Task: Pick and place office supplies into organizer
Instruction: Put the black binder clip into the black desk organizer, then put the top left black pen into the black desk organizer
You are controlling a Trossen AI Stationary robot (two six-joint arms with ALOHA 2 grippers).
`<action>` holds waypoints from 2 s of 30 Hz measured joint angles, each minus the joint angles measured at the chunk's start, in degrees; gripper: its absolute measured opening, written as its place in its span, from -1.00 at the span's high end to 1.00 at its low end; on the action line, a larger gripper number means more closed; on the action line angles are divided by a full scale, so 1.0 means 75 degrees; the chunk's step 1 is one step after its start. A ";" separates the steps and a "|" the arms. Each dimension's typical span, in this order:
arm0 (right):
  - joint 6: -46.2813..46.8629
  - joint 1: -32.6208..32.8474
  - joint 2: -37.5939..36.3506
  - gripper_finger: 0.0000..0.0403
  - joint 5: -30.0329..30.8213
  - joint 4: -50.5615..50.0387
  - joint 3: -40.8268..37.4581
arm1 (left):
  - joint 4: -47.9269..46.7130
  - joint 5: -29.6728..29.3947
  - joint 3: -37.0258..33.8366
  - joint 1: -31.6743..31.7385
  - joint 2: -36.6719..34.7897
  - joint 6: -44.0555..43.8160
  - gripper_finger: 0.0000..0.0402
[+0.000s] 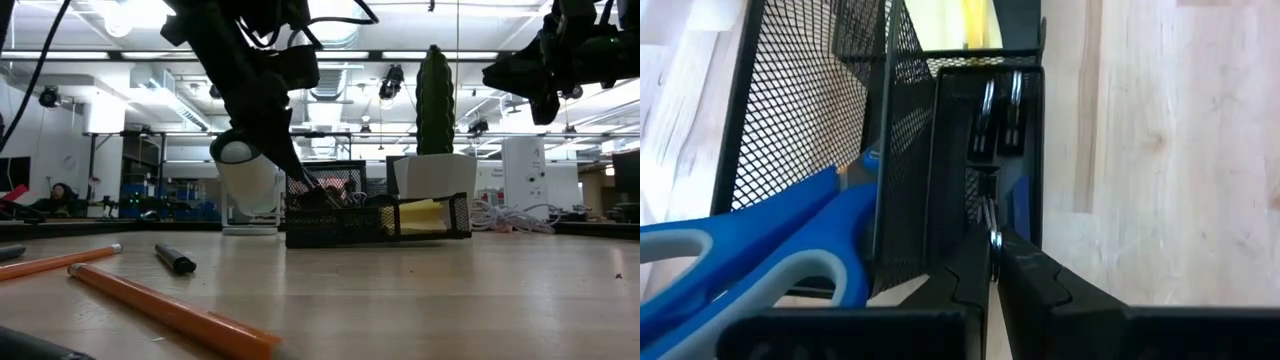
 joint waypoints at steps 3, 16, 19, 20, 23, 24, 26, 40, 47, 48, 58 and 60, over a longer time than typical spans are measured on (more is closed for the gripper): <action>-0.0001 0.0000 0.0000 0.73 0.0000 0.0000 0.0000 | 0.0002 0.0016 0.0058 0.0000 0.0000 -0.0003 1.00; 0.0001 0.0000 0.0000 0.73 0.0000 0.0000 -0.0003 | -0.0003 0.0020 0.0081 0.0003 -0.0003 -0.0020 1.00; -0.0002 0.0000 0.0000 0.73 0.0000 0.0000 -0.0003 | 0.0000 0.0020 0.0081 0.0003 -0.0003 -0.0020 1.00; 0.0001 0.0000 0.0000 0.73 0.0000 0.0000 -0.0003 | 0.0000 0.0020 0.0081 0.0003 -0.0003 -0.0020 1.00; -0.0001 0.0000 0.0000 0.73 0.0000 0.0000 -0.0003 | 0.0003 0.0020 0.0081 0.0003 -0.0003 -0.0020 1.00; 0.0000 0.0000 0.0000 0.73 0.0000 0.0000 -0.0003 | 0.0008 0.0020 0.0081 0.0003 -0.0003 -0.0020 1.00; -0.0001 0.0000 0.0000 0.73 0.0000 0.0000 -0.0003 | 0.0031 0.0020 0.0081 0.0003 -0.0003 -0.0020 0.99; -0.0001 0.0000 -0.0003 0.73 0.0000 0.0000 -0.0003 | 0.0079 0.0029 0.0084 0.0003 -0.0003 -0.0045 0.56; -0.0001 -0.0001 -0.0003 0.73 0.0000 0.0000 -0.0006 | 0.0079 0.0041 0.0224 0.0003 -0.0149 -0.0083 0.53; 0.0001 0.0000 -0.0003 0.73 0.0000 0.0000 -0.0006 | 0.0063 0.0041 0.0256 0.0003 -0.0189 -0.0084 0.53; -0.0002 -0.0006 0.0044 0.73 -0.0003 -0.0020 -0.0006 | 0.0087 0.0164 0.0976 0.0000 -0.0434 -0.0085 0.53; -0.0002 -0.0006 0.0069 0.73 0.0000 -0.0017 -0.0006 | 0.0026 0.0375 0.1116 0.0000 -0.0494 -0.0084 0.53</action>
